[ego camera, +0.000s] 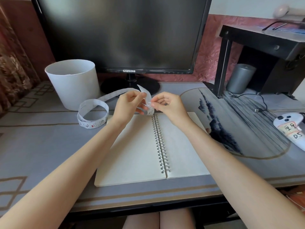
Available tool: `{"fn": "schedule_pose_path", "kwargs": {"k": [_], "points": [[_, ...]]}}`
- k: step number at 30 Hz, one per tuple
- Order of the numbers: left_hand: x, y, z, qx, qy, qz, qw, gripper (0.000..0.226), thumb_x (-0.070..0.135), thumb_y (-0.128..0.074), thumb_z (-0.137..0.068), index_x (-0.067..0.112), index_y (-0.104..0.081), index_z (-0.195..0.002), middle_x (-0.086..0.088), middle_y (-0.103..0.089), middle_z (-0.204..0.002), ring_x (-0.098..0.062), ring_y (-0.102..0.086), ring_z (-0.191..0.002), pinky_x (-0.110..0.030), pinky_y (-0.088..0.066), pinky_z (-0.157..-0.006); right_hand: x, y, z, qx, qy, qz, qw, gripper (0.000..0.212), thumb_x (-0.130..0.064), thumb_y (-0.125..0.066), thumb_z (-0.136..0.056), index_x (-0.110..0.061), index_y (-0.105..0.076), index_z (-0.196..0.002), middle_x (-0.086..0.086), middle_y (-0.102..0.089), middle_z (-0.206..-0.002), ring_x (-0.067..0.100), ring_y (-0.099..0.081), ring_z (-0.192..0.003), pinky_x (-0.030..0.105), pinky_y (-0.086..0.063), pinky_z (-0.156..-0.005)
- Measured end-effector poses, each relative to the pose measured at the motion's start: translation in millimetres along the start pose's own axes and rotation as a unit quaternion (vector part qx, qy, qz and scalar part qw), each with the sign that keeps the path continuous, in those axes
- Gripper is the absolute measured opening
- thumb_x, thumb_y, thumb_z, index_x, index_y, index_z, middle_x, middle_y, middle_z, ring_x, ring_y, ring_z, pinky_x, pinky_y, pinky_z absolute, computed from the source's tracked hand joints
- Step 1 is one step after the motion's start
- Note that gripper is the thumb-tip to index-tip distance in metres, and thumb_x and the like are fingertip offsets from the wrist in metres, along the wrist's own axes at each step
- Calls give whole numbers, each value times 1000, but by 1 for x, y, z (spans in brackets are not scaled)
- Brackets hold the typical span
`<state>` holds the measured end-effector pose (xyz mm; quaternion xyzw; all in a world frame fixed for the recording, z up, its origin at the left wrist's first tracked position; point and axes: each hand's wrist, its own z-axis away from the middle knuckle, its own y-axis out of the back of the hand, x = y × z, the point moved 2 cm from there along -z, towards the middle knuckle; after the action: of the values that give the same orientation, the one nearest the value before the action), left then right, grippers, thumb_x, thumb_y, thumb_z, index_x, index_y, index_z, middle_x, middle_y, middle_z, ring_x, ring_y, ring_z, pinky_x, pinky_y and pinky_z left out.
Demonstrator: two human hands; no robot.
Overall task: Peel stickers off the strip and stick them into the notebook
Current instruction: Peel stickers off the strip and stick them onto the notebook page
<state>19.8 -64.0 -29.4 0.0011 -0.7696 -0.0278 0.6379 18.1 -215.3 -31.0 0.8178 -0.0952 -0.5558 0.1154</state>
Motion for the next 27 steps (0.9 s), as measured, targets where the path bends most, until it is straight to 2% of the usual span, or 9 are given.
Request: {"fn": "schedule_pose_path", "kwargs": {"k": [2,4,11,13,17,23,27], "points": [[-1,0,0,-6,13,23,1000,19,20,-53,-97,4,-59,-88,-7,-61,-75,-10,-64,-54,-21,-53,-52,1,0,-1,5,-5,-17,1000,16,4,-70,-78,-11,-65,-80,-4,-63,-67,-3,-55,-56,9,-42,-55],[-2,2,0,-13,18,25,999,20,20,-54,-97,4,-61,-88,-6,-63,-77,-10,-65,-59,-21,-54,-55,1,-1,-3,15,-5,-23,1000,18,3,-70,-79,-15,-65,-77,-12,-63,-61,-5,-55,-55,6,-38,-51],[-11,10,-2,-29,15,2,999,14,8,-58,-93,5,-65,-82,-6,-66,-74,-9,-64,-63,-21,-57,-63,3,-8,-13,7,13,17,1000,11,-5,-71,-80,-16,-69,-80,-13,-64,-69,-3,-57,-63,7,-40,-56],[-12,12,-3,-28,17,0,999,13,8,-58,-93,4,-65,-84,-9,-66,-73,-10,-64,-63,-21,-57,-64,6,-9,-14,4,19,29,999,15,-7,-71,-80,-22,-69,-78,-14,-65,-70,-2,-58,-65,11,-43,-61],[-14,11,-3,-34,8,-1,999,14,9,-57,-94,0,-66,-88,-7,-67,-75,-10,-65,-65,-21,-56,-64,11,-10,-15,5,35,28,999,22,-8,-72,-79,-29,-67,-76,-6,-69,-76,9,-61,-72,31,-52,-76],[-13,12,-1,-46,-10,3,999,13,9,-58,-93,0,-68,-90,-12,-68,-84,-12,-65,-70,-24,-57,-69,9,-9,-12,10,32,15,999,24,-7,-72,-79,-30,-67,-76,-10,-68,-73,2,-58,-67,17,-43,-64],[-13,11,0,-48,-8,0,999,13,8,-58,-93,0,-68,-91,-12,-68,-83,-11,-65,-69,-25,-58,-70,9,-9,-10,10,23,5,1000,24,-7,-72,-80,-31,-66,-76,-11,-67,-73,0,-57,-66,14,-41,-60]]}}
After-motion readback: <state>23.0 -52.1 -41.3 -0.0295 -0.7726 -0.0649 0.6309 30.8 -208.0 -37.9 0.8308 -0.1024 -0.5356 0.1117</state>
